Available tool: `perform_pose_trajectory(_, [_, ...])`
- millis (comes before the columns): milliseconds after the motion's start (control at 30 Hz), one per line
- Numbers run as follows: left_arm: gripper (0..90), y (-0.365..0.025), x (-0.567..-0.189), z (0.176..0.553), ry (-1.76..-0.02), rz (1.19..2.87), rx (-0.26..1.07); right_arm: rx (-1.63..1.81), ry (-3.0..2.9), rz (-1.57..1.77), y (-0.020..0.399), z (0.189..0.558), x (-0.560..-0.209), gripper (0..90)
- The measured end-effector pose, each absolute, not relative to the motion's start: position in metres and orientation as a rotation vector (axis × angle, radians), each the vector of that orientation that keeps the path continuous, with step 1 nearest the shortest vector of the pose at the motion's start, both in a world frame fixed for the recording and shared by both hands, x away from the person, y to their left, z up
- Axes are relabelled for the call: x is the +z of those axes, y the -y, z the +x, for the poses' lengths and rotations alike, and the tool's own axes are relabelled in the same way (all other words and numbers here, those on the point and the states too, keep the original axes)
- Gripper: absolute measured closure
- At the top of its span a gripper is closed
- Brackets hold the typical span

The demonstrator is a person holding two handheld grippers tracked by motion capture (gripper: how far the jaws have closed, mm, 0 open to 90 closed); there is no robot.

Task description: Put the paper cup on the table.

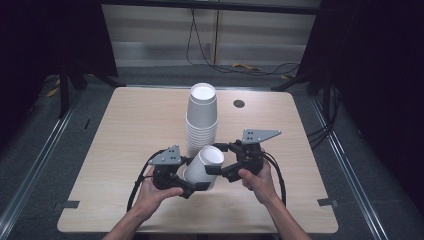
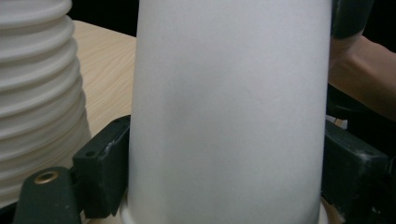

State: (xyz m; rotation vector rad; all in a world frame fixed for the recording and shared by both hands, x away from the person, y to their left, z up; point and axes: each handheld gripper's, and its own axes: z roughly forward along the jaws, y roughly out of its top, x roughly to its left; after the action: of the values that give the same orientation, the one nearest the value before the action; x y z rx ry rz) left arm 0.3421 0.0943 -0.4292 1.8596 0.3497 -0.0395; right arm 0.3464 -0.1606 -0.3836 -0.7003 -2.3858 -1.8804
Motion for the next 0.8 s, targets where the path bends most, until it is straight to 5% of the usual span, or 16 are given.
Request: perform_pose_trajectory(800, [15.9, -0.111, -0.424, 0.347, -0.404, 1.991, -0.003, -1.821, 2.448, -0.759, 0.177, 0.339, -0.387, 16.2])
